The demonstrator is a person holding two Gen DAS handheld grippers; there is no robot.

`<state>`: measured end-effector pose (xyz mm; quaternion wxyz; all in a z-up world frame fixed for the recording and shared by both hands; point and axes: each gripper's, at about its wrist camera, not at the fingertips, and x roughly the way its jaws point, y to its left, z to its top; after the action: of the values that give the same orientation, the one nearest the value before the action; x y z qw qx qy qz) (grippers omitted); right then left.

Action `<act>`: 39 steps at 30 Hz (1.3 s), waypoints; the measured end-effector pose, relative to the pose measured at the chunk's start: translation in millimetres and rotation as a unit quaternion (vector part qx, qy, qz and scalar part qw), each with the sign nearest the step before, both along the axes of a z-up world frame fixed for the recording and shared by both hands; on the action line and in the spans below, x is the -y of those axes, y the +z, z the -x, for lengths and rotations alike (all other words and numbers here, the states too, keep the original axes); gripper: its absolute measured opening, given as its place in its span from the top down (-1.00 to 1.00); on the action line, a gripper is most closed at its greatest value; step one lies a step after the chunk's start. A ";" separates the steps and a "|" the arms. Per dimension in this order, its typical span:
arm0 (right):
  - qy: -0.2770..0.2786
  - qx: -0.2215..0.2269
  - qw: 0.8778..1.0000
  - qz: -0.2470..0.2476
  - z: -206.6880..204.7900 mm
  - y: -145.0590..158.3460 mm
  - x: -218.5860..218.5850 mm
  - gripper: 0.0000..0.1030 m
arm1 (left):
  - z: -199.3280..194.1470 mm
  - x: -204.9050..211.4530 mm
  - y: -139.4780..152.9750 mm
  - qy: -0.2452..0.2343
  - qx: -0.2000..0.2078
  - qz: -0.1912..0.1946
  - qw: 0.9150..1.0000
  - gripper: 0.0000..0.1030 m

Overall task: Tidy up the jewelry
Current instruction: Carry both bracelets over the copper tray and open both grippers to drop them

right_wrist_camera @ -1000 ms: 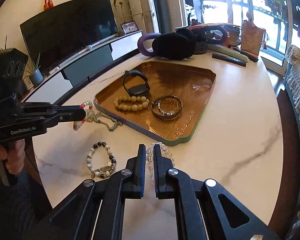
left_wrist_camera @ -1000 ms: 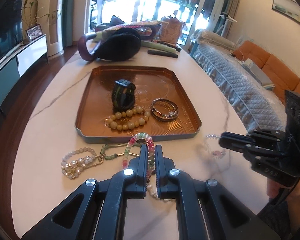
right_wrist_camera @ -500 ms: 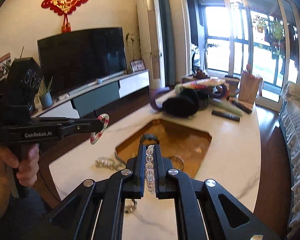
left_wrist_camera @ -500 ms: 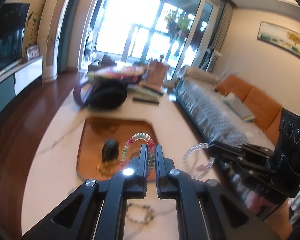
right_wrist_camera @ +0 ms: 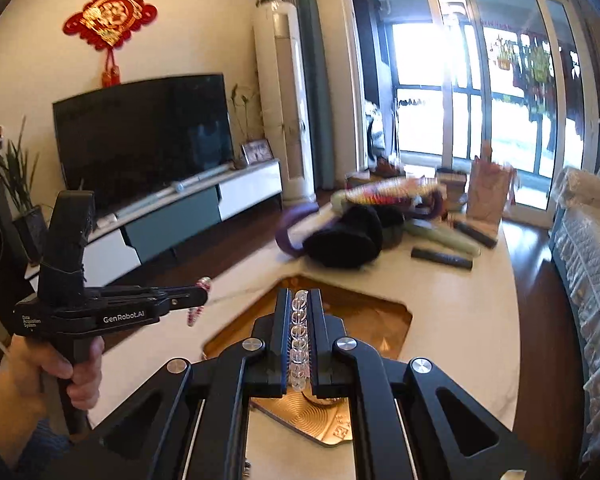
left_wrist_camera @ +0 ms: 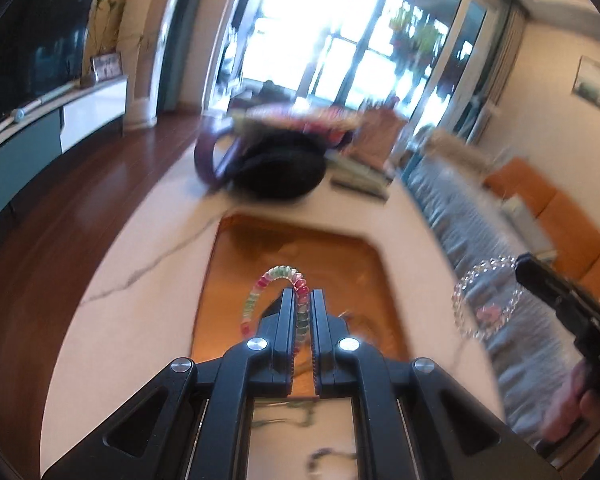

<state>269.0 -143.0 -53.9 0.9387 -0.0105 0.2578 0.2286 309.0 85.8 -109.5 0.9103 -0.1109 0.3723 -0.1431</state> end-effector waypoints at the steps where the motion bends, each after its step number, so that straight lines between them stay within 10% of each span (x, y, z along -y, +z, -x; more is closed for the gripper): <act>1: -0.003 -0.016 1.000 0.001 -10.4 -14.8 1.4 0.87 | -7.5 -0.9 -11.4 -0.003 -0.015 0.001 1.000 0.87; 15: -0.020 -0.097 0.995 0.016 -77.5 -103.4 18.2 0.87 | -51.8 2.3 -77.0 -0.010 -0.080 0.000 0.997 0.87; 25: -0.053 -0.143 0.988 0.014 -95.8 -142.7 27.8 0.87 | -50.0 13.4 -91.0 0.004 -0.075 -0.086 0.994 0.87; 28: -0.067 -0.154 0.986 0.012 -94.0 -139.3 33.7 0.73 | -44.3 15.1 -83.8 0.025 -0.076 -0.110 0.991 0.35; 30: -0.076 -0.163 0.984 0.001 -90.8 -137.7 38.5 0.19 | -36.6 14.0 -77.6 0.038 -0.066 -0.119 0.990 -0.50; 39: -0.047 -0.100 0.993 0.027 -30.7 -80.3 26.0 -0.46 | 23.0 -1.6 -31.5 0.038 0.002 -0.122 0.992 -0.67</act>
<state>299.6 -168.9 -134.2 0.9172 -0.0011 0.3570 0.1771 285.9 87.4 -141.0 0.9226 -0.0128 0.3806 -0.0617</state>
